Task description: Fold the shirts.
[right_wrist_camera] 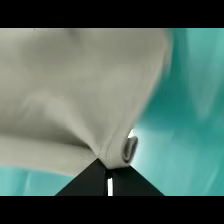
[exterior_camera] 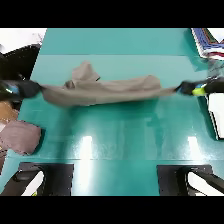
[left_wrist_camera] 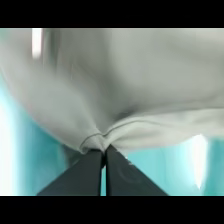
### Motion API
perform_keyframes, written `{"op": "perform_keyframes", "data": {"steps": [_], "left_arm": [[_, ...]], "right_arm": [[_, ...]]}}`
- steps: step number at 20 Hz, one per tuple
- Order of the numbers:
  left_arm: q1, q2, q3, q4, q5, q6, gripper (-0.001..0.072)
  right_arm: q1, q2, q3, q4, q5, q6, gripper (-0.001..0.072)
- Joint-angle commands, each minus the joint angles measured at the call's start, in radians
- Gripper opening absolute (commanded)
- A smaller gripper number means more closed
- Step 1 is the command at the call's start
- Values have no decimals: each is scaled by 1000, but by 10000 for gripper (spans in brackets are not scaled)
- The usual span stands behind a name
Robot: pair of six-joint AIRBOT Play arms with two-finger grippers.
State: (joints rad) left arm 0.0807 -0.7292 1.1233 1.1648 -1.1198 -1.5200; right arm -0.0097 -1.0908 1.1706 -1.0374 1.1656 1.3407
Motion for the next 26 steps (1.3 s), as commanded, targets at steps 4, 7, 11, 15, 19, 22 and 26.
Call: {"op": "perform_keyframes", "data": {"steps": [4, 7, 11, 15, 19, 22, 26], "left_arm": [[1, 36, 616, 2, 13, -30, 23], [1, 32, 838, 2, 14, -52, 22], [1, 27, 990, 3, 61, -55, 21], [1, -24, 908, 4, 11, -54, 22], [1, -194, 720, -22, -164, -51, 22], [-4, -367, 548, -33, -225, -40, 23], [-4, -609, 411, -41, -168, 1, 23]], "right_arm": [[-151, 262, 451, -38, 19, 0, 15], [-238, 342, 575, -38, 56, 0, 14], [-325, 334, 744, -38, 141, 1, 13], [-275, 217, 841, -36, 247, 46, 13], [-109, 1, 841, -150, 449, 103, 13], [31, -197, 840, -323, 513, 119, 13], [98, -484, 840, -333, 523, 119, 13]]}}
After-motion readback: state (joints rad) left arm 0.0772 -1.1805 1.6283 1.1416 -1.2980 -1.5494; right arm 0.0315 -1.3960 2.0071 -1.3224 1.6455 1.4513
